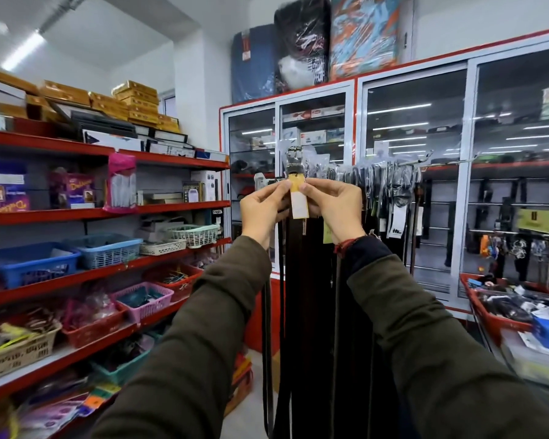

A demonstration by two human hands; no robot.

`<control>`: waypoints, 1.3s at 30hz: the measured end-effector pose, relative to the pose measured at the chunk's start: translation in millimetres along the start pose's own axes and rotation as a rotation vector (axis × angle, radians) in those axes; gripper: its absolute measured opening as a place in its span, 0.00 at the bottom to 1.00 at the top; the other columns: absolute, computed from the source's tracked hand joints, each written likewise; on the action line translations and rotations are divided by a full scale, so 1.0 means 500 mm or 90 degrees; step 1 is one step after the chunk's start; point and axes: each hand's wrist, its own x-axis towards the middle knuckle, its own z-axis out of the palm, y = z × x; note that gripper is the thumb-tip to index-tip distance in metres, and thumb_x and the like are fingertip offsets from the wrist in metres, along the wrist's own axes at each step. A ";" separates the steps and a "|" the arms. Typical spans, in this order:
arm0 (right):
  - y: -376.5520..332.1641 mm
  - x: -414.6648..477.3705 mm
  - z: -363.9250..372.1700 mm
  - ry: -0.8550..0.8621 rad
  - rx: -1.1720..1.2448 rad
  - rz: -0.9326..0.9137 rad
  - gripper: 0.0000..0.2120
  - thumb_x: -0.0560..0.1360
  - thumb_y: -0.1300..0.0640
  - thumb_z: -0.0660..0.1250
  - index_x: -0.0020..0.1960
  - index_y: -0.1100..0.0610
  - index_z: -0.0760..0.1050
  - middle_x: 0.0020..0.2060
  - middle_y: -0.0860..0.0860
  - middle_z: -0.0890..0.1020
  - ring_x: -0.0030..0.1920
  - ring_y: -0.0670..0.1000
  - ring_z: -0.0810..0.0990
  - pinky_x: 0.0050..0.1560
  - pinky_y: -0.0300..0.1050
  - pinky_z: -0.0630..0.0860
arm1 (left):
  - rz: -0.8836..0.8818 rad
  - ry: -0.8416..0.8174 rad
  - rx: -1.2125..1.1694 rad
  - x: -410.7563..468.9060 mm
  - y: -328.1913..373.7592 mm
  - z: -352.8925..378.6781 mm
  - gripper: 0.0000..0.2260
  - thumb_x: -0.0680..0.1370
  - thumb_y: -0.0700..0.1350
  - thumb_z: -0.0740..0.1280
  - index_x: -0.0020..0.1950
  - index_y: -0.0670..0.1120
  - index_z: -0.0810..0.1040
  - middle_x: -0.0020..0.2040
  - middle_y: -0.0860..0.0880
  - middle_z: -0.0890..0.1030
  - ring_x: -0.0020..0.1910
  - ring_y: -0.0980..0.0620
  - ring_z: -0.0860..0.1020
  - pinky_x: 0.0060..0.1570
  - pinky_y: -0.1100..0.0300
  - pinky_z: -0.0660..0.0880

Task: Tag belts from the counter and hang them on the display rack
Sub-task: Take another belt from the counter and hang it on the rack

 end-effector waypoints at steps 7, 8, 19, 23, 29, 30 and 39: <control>0.035 0.019 -0.005 -0.001 -0.036 0.058 0.11 0.73 0.66 0.75 0.54 0.67 0.83 0.50 0.64 0.86 0.48 0.58 0.87 0.47 0.48 0.86 | -0.048 0.010 0.009 0.020 -0.039 -0.011 0.12 0.79 0.42 0.71 0.61 0.38 0.83 0.36 0.49 0.85 0.28 0.61 0.82 0.29 0.68 0.78; 0.043 0.020 -0.008 0.004 -0.045 0.062 0.11 0.73 0.65 0.75 0.54 0.67 0.83 0.50 0.64 0.86 0.50 0.58 0.87 0.49 0.51 0.86 | -0.052 0.009 0.016 0.020 -0.045 -0.010 0.12 0.79 0.42 0.71 0.61 0.38 0.83 0.40 0.47 0.85 0.30 0.60 0.83 0.30 0.67 0.78; 0.120 -0.023 -0.075 0.075 -0.372 -0.156 0.12 0.81 0.56 0.65 0.61 0.56 0.81 0.54 0.51 0.85 0.51 0.48 0.84 0.55 0.53 0.82 | 0.254 0.030 0.416 -0.023 -0.147 0.013 0.19 0.84 0.45 0.63 0.75 0.45 0.71 0.73 0.45 0.72 0.68 0.49 0.74 0.68 0.58 0.73; 0.166 -0.092 -0.140 0.068 -0.497 -0.198 0.16 0.82 0.56 0.61 0.69 0.54 0.75 0.64 0.50 0.80 0.67 0.51 0.77 0.66 0.53 0.76 | 0.433 -0.025 0.684 -0.088 -0.206 0.016 0.24 0.84 0.50 0.59 0.80 0.49 0.62 0.80 0.48 0.62 0.79 0.48 0.64 0.74 0.51 0.67; 0.217 -0.222 -0.245 0.087 -0.774 -0.179 0.25 0.83 0.55 0.58 0.79 0.54 0.61 0.81 0.51 0.60 0.83 0.54 0.51 0.82 0.58 0.49 | 0.425 -0.156 0.794 -0.204 -0.310 0.030 0.25 0.84 0.51 0.57 0.81 0.49 0.61 0.84 0.47 0.56 0.84 0.45 0.50 0.82 0.44 0.48; 0.223 -0.244 -0.266 0.096 -0.811 -0.165 0.25 0.83 0.55 0.58 0.80 0.54 0.60 0.81 0.52 0.58 0.83 0.55 0.49 0.82 0.59 0.47 | 0.417 -0.174 0.798 -0.224 -0.330 0.031 0.25 0.84 0.52 0.57 0.81 0.49 0.61 0.84 0.47 0.56 0.84 0.45 0.50 0.82 0.44 0.46; 0.254 -0.437 -0.468 0.108 -0.992 0.004 0.27 0.82 0.50 0.58 0.80 0.53 0.59 0.82 0.53 0.55 0.83 0.58 0.47 0.80 0.65 0.44 | 0.306 -0.354 0.778 -0.412 -0.476 0.081 0.27 0.83 0.52 0.58 0.81 0.47 0.60 0.84 0.45 0.55 0.84 0.44 0.49 0.82 0.43 0.47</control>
